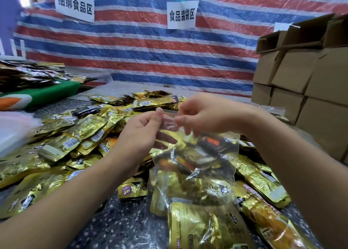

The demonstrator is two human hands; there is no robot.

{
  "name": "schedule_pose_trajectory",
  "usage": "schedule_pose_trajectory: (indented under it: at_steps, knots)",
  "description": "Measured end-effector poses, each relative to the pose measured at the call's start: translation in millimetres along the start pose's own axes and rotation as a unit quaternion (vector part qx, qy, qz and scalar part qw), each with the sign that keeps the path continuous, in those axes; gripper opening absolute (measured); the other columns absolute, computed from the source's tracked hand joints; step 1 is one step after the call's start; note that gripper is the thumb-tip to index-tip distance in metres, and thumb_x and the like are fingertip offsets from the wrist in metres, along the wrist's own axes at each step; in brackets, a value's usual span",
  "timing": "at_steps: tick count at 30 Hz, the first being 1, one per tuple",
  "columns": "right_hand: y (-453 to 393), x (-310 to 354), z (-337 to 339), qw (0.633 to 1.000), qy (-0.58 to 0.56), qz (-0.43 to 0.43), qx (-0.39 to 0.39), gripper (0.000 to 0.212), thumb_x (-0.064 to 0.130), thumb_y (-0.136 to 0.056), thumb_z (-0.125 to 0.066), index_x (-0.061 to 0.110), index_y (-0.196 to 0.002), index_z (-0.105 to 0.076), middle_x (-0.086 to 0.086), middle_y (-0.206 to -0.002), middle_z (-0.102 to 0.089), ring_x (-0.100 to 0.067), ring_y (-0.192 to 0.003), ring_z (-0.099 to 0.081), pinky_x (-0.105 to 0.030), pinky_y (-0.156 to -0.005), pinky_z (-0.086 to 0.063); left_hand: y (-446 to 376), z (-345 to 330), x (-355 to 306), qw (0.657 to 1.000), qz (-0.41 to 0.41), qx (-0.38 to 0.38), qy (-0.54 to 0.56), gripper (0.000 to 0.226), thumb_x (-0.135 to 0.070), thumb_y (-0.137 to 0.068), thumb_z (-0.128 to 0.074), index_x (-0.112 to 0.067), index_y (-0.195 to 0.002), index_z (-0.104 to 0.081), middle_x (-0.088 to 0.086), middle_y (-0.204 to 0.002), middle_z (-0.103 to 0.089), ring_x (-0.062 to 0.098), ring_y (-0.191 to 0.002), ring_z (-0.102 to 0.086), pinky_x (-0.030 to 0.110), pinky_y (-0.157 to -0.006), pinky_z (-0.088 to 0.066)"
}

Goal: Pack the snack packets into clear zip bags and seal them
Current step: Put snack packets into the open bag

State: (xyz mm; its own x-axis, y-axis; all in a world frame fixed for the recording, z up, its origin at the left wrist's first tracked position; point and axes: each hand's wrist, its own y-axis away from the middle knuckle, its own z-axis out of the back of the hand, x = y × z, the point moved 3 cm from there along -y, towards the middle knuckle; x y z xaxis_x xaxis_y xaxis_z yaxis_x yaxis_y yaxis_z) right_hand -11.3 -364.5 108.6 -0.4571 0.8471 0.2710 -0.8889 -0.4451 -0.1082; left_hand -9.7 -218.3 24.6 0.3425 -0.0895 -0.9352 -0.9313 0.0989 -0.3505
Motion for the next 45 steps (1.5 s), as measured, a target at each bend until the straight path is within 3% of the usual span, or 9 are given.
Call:
schedule_pose_trajectory:
  at_steps: [3,8,11,18,26,33,37,42,45]
  knots:
    - [-2,-6,1,0.999,-0.036,-0.006,-0.017,0.021,0.028,-0.098,-0.059,0.015,-0.083,-0.067,0.007,-0.067,-0.069,0.003,-0.053,-0.061,-0.009,-0.049,-0.044,-1,3,-1,1.000,-0.004,-0.025,-0.010,0.036,-0.034,-0.102,-0.045,-0.006,-0.095,-0.067,0.002,-0.079,-0.075,0.017,-0.061,-0.069,0.021,-0.050,-0.052]
    - [-5,-5,-1,0.999,-0.051,-0.006,-0.009,0.019,0.033,-0.095,-0.063,0.018,-0.086,-0.069,0.008,-0.071,-0.072,0.002,-0.058,-0.064,-0.018,-0.059,-0.046,-1,9,-2,0.996,-0.046,-0.054,-0.048,0.029,-0.028,-0.101,-0.050,-0.008,-0.083,-0.063,-0.004,-0.067,-0.070,0.013,-0.058,-0.068,0.020,-0.050,-0.051]
    - [-8,3,-2,0.999,-0.050,-0.004,-0.014,0.020,0.037,-0.097,-0.059,0.024,-0.087,-0.069,0.008,-0.076,-0.073,0.001,-0.063,-0.066,-0.021,-0.063,-0.050,-1,8,-2,0.994,-0.059,-0.060,-0.072,0.029,-0.028,-0.101,-0.050,-0.011,-0.081,-0.064,-0.006,-0.068,-0.070,0.012,-0.057,-0.068,0.020,-0.049,-0.050]
    - [-16,12,-3,0.998,-0.038,-0.009,-0.039,0.020,0.030,-0.096,-0.061,0.021,-0.081,-0.069,0.009,-0.067,-0.071,0.003,-0.056,-0.064,-0.021,-0.057,-0.047,-1,5,-4,0.990,-0.072,-0.064,-0.104,0.027,-0.023,-0.103,-0.047,-0.015,-0.082,-0.063,-0.009,-0.068,-0.069,0.014,-0.055,-0.067,0.021,-0.047,-0.049]
    - [-15,16,-4,0.999,-0.012,-0.006,-0.038,0.024,0.036,-0.097,-0.060,0.020,-0.080,-0.069,0.008,-0.067,-0.069,-0.001,-0.058,-0.064,-0.022,-0.060,-0.051,0,6,-5,0.988,-0.070,-0.069,-0.118,0.018,-0.018,-0.100,-0.052,-0.012,-0.089,-0.065,0.001,-0.074,-0.071,0.016,-0.057,-0.068,0.023,-0.049,-0.050]
    - [-13,20,-5,0.998,0.017,0.015,-0.057,0.023,0.032,-0.097,-0.060,0.018,-0.084,-0.071,0.000,-0.074,-0.070,-0.017,-0.072,-0.067,-0.037,-0.068,-0.056,-1,6,-4,0.989,-0.068,-0.072,-0.108,0.018,-0.016,-0.100,-0.053,-0.011,-0.088,-0.065,0.001,-0.072,-0.071,0.014,-0.055,-0.066,0.022,-0.047,-0.048]
    - [-12,19,-8,0.997,0.032,0.023,-0.070,0.024,0.031,-0.098,-0.058,0.016,-0.083,-0.069,0.001,-0.074,-0.067,-0.012,-0.063,-0.058,-0.029,-0.054,-0.045,-1,6,-4,0.986,-0.080,-0.070,-0.125,0.018,-0.016,-0.100,-0.053,-0.011,-0.088,-0.065,-0.002,-0.069,-0.071,0.011,-0.055,-0.065,0.020,-0.048,-0.047]
    - [-9,19,-10,0.994,0.060,0.042,-0.085,0.026,0.032,-0.099,-0.056,0.021,-0.078,-0.065,0.007,-0.068,-0.062,-0.004,-0.055,-0.051,-0.022,-0.048,-0.033,-1,6,-4,0.984,-0.084,-0.077,-0.136,0.020,-0.017,-0.100,-0.052,-0.009,-0.088,-0.065,-0.004,-0.064,-0.069,0.009,-0.053,-0.064,0.019,-0.047,-0.046]
    - [-9,19,-10,0.995,0.040,0.040,-0.085,0.024,0.031,-0.099,-0.058,0.018,-0.081,-0.068,0.005,-0.070,-0.063,-0.007,-0.058,-0.053,-0.023,-0.049,-0.038,-1,7,-4,0.984,-0.085,-0.079,-0.133,0.020,-0.017,-0.101,-0.052,-0.008,-0.088,-0.065,-0.003,-0.066,-0.070,0.009,-0.053,-0.064,0.020,-0.047,-0.046]
